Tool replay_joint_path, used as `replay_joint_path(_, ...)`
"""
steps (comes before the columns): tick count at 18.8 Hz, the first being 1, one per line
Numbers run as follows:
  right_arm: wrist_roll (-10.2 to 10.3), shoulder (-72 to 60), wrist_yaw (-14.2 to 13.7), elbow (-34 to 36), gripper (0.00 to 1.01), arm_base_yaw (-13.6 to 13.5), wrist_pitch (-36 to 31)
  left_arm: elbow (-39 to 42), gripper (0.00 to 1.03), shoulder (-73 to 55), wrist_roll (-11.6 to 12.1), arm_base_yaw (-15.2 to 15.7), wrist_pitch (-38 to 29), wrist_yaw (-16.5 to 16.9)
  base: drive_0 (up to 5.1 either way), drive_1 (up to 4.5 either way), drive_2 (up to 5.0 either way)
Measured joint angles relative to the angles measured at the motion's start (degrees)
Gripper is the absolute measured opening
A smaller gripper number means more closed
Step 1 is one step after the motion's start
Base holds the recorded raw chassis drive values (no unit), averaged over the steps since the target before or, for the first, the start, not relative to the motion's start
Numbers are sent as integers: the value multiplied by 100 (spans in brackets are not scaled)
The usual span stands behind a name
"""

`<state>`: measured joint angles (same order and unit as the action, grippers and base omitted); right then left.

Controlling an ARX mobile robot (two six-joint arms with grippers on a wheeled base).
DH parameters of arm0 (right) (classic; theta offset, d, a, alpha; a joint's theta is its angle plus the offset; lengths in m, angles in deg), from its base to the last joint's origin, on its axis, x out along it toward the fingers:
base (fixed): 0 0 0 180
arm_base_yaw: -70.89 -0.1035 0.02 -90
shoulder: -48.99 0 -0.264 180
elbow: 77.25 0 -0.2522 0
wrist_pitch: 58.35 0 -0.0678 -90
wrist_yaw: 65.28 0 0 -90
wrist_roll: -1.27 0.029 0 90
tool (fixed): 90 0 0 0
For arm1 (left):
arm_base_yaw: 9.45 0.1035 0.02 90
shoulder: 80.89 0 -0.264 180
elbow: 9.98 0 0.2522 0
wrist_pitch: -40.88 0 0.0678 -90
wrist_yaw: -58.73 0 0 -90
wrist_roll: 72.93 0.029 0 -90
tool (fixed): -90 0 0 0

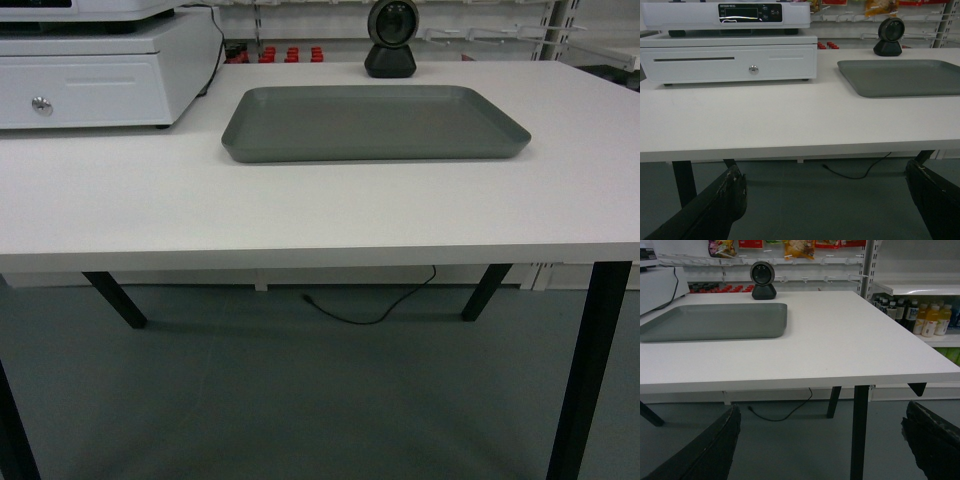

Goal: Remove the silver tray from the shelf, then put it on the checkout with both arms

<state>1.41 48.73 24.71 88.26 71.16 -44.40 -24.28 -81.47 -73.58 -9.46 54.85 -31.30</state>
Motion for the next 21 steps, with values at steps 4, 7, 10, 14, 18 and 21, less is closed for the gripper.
replay_joint_path(4,0,0,-2,0,98,0,0,0,98,0,4,0,-4,2,0,0,0)
replay_joint_path(7,2,0,-2,0,98,0,0,0,98,0,7,0,-4,4,0,0,0)
replay_joint_path(10,0,0,0,0,98,0,0,0,98,0,4,0,0,2,0,0,0)
replay_joint_path(14,-9,0,4,0,98,0,0,0,98,0,4,0,-2,2,0,0,0)
replay_joint_path(18,0,0,-2,0,98,0,0,0,98,0,11,0,0,7,0,0,0)
replay_joint_path(21,0,0,-7,0,98,0,17,0,98,0,11,0,13,11,0,0,0)
